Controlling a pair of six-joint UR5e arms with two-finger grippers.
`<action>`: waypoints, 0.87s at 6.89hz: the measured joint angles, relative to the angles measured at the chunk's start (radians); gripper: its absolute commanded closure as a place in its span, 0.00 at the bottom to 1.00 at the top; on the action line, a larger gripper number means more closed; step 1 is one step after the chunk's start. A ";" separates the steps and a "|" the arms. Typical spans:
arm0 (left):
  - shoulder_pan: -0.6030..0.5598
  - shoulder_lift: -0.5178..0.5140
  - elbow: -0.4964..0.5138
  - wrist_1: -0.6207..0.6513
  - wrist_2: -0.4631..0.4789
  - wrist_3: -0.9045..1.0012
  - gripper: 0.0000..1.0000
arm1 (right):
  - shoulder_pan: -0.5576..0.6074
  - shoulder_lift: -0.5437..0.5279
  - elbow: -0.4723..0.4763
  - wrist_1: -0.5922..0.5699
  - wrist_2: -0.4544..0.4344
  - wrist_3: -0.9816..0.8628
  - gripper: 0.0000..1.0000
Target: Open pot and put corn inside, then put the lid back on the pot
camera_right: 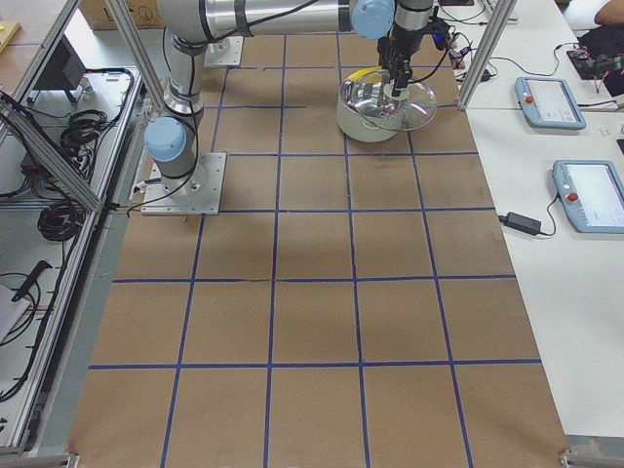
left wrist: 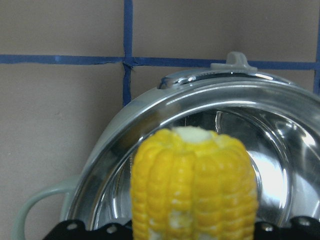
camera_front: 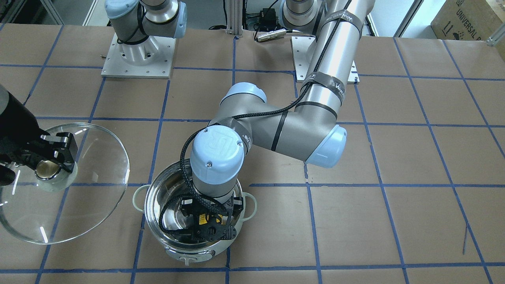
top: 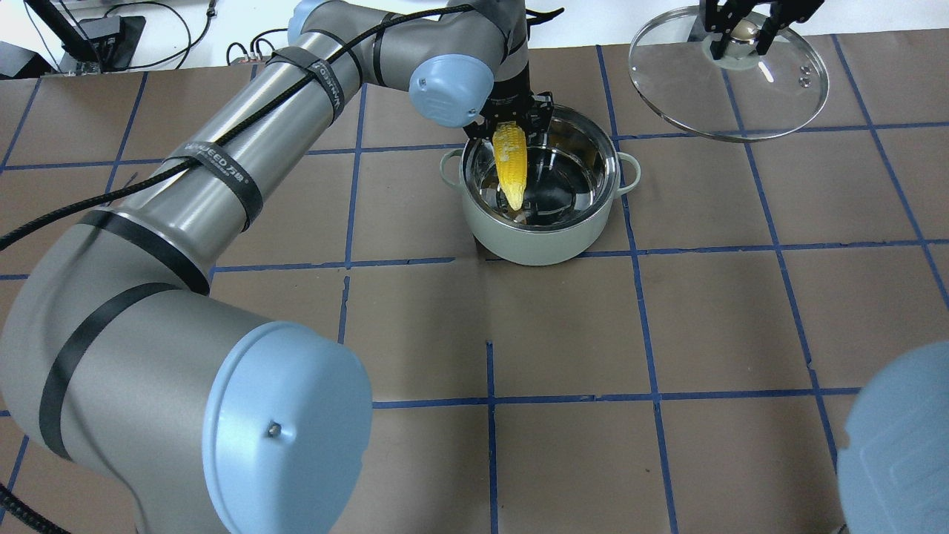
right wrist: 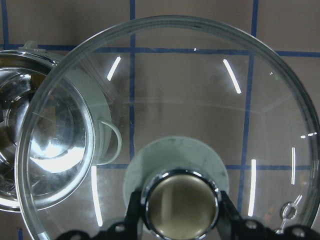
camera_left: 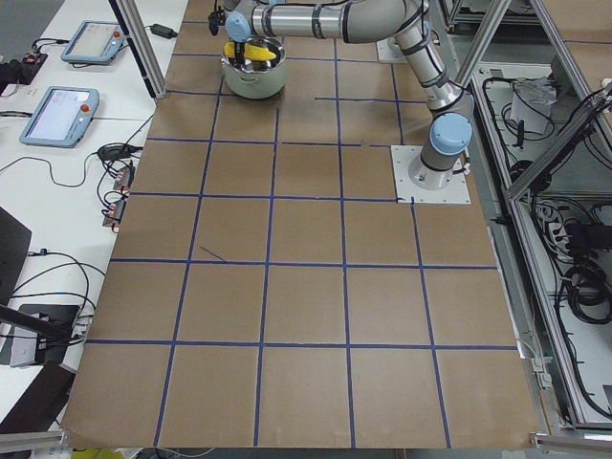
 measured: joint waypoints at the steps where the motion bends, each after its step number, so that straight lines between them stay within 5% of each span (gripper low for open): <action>1: -0.002 -0.009 0.000 0.018 0.011 0.000 0.00 | 0.001 0.000 0.001 0.000 0.000 0.000 0.78; 6: 0.021 0.092 -0.017 -0.030 0.012 0.014 0.00 | 0.042 0.000 0.001 -0.007 0.003 0.030 0.78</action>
